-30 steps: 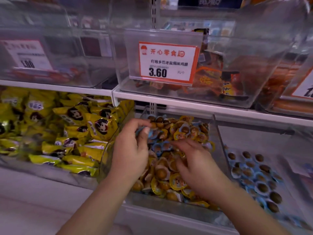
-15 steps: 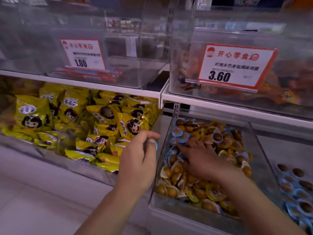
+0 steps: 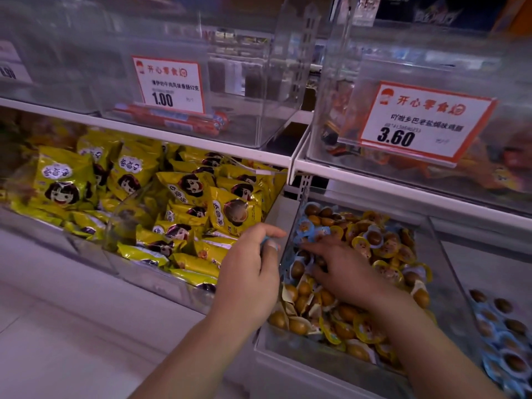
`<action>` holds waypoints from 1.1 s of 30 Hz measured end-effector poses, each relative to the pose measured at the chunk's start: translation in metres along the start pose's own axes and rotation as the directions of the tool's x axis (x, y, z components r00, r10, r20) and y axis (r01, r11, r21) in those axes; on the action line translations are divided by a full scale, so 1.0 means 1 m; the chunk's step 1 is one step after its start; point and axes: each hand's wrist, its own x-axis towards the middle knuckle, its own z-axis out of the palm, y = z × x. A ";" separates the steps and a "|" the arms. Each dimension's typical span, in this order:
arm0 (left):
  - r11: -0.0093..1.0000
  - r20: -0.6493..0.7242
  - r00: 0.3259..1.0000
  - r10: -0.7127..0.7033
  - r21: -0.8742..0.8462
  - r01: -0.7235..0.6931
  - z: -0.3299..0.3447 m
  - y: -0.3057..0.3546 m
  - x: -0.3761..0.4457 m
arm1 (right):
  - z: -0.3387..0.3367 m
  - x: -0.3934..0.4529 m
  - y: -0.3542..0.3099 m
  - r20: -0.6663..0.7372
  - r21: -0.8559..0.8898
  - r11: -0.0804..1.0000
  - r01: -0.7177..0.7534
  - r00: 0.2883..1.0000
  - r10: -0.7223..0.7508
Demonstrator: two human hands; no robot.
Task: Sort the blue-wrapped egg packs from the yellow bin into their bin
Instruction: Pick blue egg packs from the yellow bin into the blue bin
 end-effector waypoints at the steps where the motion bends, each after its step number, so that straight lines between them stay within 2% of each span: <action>1: 1.000 0.006 1.000 0.003 0.008 -0.003 0.000 -0.001 -0.002 | 0.002 0.003 -0.003 0.052 -0.066 0.998 0.017 0.999 -0.013; 3: 1.000 0.018 1.000 0.009 0.026 -0.009 0.001 -0.003 -0.004 | 0.004 0.009 -0.006 0.107 -0.136 0.990 0.025 0.994 -0.011; 5: 1.000 0.032 0.999 0.007 0.021 -0.008 0.001 -0.005 -0.004 | 0.004 0.013 -0.007 0.087 -0.118 0.993 0.016 0.996 -0.006; 12: 1.000 0.041 0.999 -0.011 -0.015 0.012 0.010 -0.003 0.000 | 0.003 0.007 -0.004 -0.123 0.144 0.990 0.010 0.992 0.007; 15: 1.000 0.008 1.000 0.009 -0.018 -0.008 0.014 0.001 0.002 | 0.002 0.003 -0.008 -0.232 0.239 0.969 0.061 0.973 -0.005; 17: 0.999 -0.011 1.000 0.029 -0.021 -0.030 0.015 0.002 0.000 | 0.005 0.002 -0.014 -0.255 0.251 0.964 0.084 0.967 -0.018; 22: 0.999 -0.027 0.999 0.038 -0.008 -0.038 0.011 -0.001 -0.006 | 0.011 0.007 -0.013 -0.201 0.123 0.992 -0.023 0.978 0.047; 26: 0.999 -0.019 0.999 0.034 0.011 -0.033 0.008 -0.006 -0.005 | 0.012 0.015 -0.014 -0.082 0.027 0.999 -0.024 0.996 0.027; 33: 0.998 -0.031 0.998 0.056 -0.008 -0.056 0.013 -0.004 0.001 | 0.008 0.016 -0.015 -0.067 0.092 0.994 -0.051 0.996 0.057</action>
